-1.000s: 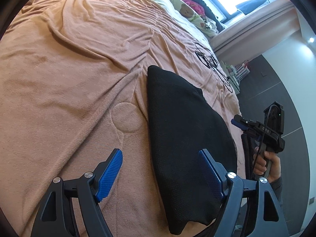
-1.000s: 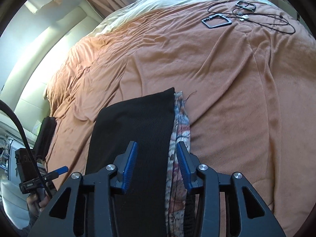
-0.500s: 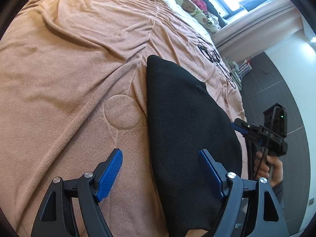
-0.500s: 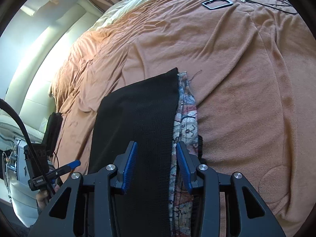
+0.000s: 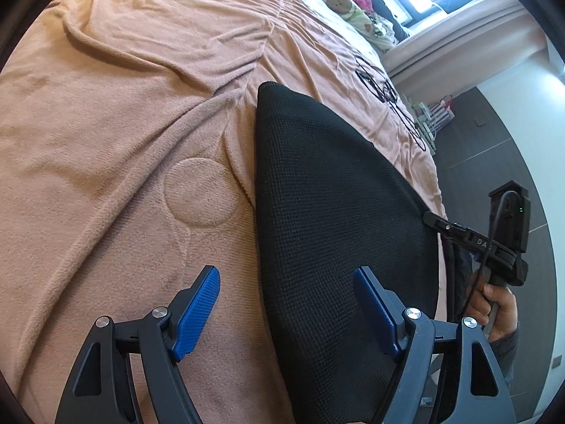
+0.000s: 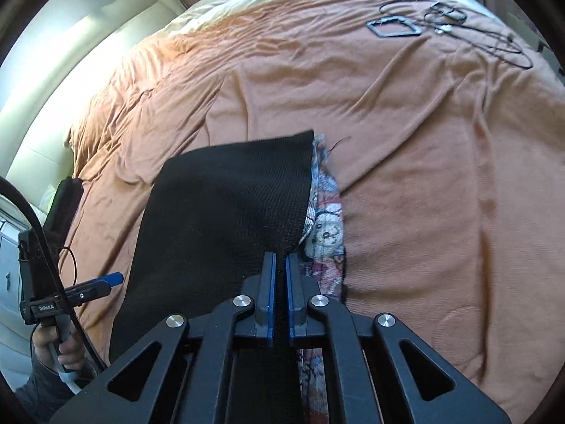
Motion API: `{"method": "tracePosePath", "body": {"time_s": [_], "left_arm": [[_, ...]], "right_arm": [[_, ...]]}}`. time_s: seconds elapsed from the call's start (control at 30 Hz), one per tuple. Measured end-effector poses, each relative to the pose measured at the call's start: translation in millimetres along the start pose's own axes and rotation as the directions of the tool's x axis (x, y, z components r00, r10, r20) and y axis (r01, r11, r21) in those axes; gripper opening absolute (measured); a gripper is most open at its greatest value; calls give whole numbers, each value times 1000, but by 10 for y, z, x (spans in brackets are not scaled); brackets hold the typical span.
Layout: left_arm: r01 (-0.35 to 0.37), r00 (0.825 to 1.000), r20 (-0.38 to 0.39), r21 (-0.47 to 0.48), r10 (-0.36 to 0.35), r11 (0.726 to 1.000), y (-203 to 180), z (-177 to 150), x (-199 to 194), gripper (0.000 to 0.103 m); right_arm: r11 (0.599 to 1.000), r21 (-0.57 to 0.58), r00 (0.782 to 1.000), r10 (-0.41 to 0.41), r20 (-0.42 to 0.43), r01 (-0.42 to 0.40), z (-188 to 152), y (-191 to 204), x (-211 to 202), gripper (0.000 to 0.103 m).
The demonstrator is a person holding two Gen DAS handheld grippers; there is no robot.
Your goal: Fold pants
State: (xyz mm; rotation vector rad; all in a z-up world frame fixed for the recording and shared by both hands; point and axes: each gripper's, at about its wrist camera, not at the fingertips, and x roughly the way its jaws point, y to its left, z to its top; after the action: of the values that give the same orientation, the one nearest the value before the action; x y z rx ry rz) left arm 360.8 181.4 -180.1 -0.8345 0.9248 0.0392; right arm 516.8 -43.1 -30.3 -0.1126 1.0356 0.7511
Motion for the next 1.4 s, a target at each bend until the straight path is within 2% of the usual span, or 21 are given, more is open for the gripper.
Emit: {"method": "tracePosePath", "body": {"time_s": [0.2, 0.3, 0.4, 0.47, 0.5, 0.6, 0.67, 0.73, 0.77, 0.93, 1.1, 1.4], "left_arm": [[15, 1000, -26, -8, -16, 1000, -48, -46, 98, 78], [38, 998, -51, -20, -39, 999, -53, -94, 168, 73], [50, 995, -81, -37, -53, 998, -41, -152, 253, 60], [51, 995, -89, -34, -53, 998, -48, -187, 279, 50], [49, 995, -89, -32, -52, 998, -52, -199, 285, 48], [47, 995, -87, -28, -49, 999, -53, -203, 279, 42], [51, 994, -91, -30, -53, 998, -57, -195, 289, 41], [51, 994, -91, -29, -54, 998, -53, -198, 281, 41], [52, 994, -90, -29, -54, 998, -50, -198, 278, 41], [52, 994, -94, -29, -54, 998, -62, -194, 286, 41], [53, 994, -95, -24, -55, 998, -69, -198, 280, 41], [52, 993, -102, -20, -53, 998, -95, -169, 318, 41]], "right_arm": [[998, 9, 998, -68, 17, 67, -61, -62, -93, 2], [998, 23, 998, -62, -4, 62, -60, -72, 6, 2], [998, 41, 998, -48, -28, 49, -51, -77, 121, 2], [998, 60, 999, -29, -17, 30, -60, -97, 115, 3], [997, 70, 1000, -14, -7, 14, -51, -125, 94, 4], [996, 90, 1000, 18, -5, -17, -108, -188, 9, 13], [995, 93, 1000, 17, -3, -17, -165, -240, -61, 25], [993, 105, 999, 45, 2, -45, -254, -305, -135, 57], [992, 110, 998, 57, 11, -58, -293, -340, -168, 60], [975, 150, 987, 162, 2, -161, -568, -528, -241, 61], [968, 151, 978, 208, -33, -200, -810, -659, -209, 61], [941, 195, 956, 291, -45, -277, -1078, -794, -132, 61]]}}
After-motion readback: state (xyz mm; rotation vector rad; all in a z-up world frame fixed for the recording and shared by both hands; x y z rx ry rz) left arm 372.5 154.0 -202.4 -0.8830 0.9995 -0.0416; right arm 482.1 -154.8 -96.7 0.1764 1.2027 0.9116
